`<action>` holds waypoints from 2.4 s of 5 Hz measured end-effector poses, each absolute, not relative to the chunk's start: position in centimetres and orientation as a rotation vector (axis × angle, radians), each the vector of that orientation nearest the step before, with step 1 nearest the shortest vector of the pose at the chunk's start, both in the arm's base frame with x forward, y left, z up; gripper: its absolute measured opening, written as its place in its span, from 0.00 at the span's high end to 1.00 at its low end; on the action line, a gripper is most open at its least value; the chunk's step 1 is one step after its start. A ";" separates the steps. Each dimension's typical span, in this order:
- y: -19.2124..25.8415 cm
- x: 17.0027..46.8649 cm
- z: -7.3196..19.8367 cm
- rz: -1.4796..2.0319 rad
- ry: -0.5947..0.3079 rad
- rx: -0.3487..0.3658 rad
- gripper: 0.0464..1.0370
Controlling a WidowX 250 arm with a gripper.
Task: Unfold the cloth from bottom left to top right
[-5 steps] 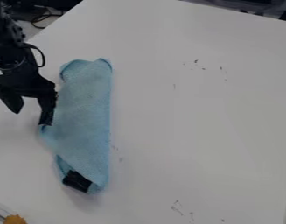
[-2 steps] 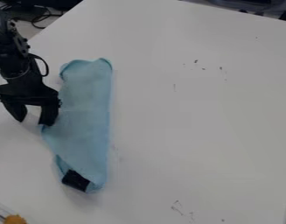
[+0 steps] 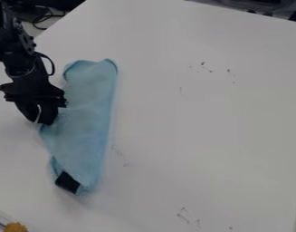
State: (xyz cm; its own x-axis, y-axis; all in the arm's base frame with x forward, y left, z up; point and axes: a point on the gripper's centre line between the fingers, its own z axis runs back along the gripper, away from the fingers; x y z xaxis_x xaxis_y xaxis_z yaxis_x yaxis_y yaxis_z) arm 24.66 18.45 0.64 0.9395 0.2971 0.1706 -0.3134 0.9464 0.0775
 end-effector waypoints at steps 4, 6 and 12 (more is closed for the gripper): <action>14.5 25.3 6.4 0.339 -0.132 0.237 0.98; 6.9 29.6 7.8 0.210 -0.213 0.197 0.98; -3.3 35.8 1.1 -0.013 -0.174 -0.018 0.79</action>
State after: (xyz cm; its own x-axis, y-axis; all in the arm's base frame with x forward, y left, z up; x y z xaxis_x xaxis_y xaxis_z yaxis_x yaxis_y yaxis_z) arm 35.85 -3.26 1.09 0.9848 -0.0109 0.1732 0.0141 0.9998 -0.0173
